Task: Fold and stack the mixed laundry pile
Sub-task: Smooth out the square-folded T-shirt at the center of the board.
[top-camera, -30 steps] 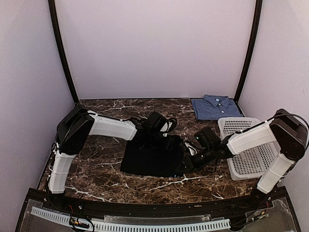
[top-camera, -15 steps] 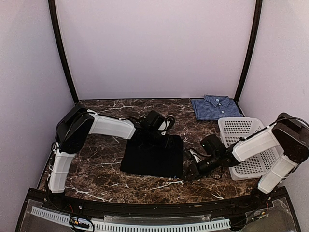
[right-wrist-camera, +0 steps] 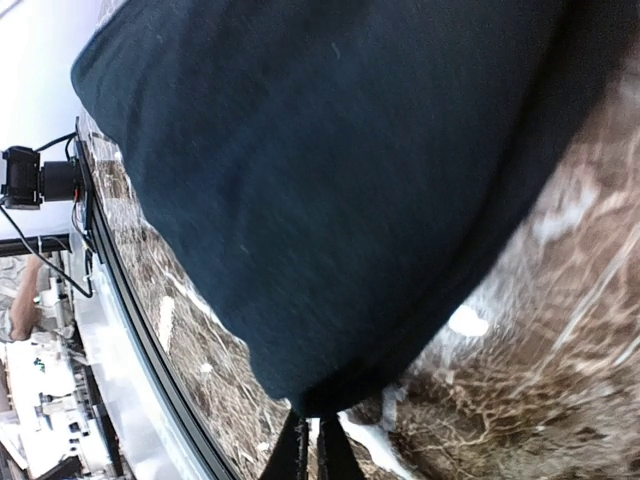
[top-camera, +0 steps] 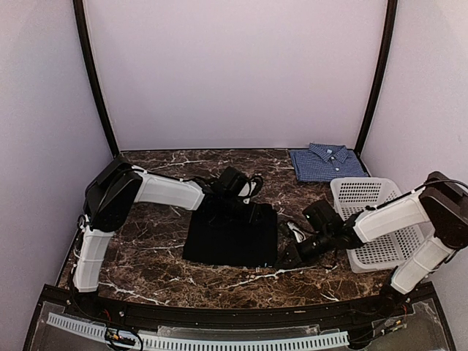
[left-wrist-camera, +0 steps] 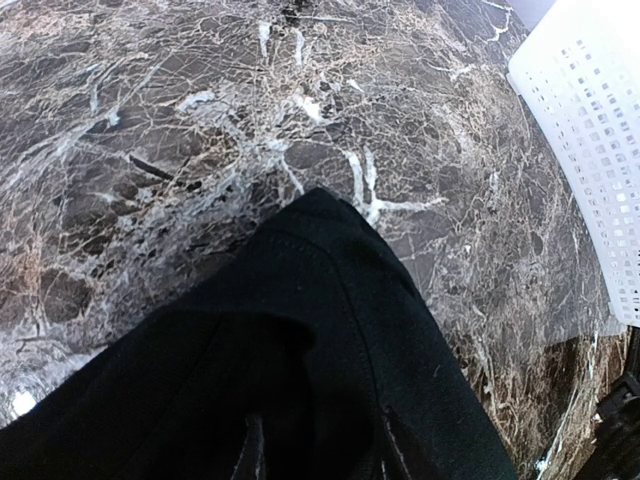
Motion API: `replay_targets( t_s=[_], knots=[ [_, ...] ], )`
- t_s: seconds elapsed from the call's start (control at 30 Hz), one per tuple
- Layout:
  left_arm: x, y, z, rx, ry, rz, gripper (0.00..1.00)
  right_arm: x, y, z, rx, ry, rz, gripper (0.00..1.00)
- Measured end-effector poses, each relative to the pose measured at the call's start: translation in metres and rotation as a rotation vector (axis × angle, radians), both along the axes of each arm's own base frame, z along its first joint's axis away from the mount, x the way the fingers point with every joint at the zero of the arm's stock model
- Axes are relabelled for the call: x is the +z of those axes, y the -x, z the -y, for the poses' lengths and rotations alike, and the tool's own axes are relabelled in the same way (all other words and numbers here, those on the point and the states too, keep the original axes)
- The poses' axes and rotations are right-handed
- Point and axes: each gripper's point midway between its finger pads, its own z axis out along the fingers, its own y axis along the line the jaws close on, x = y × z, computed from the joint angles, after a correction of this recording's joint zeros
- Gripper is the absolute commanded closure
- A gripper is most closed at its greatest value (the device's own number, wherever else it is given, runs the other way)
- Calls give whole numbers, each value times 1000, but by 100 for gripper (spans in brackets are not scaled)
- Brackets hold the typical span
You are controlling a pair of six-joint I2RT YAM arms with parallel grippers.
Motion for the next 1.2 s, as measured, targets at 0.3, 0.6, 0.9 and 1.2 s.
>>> replay_targets(
  t_s=[0.3,0.6,0.9,1.2],
  knots=[
    [0,0,0,0,1,0,63,7,-12,-2,-21,30,37,91],
    [0,0,0,0,1,0,64,4,-8,1,-11,82,30,82],
    [0,-1,0,0,2,-1,64,26,-19,2,-19,91,106,88],
    [0,-1,-1,0,1,-1,64,4,-17,2,1,133,70,90]
  ],
)
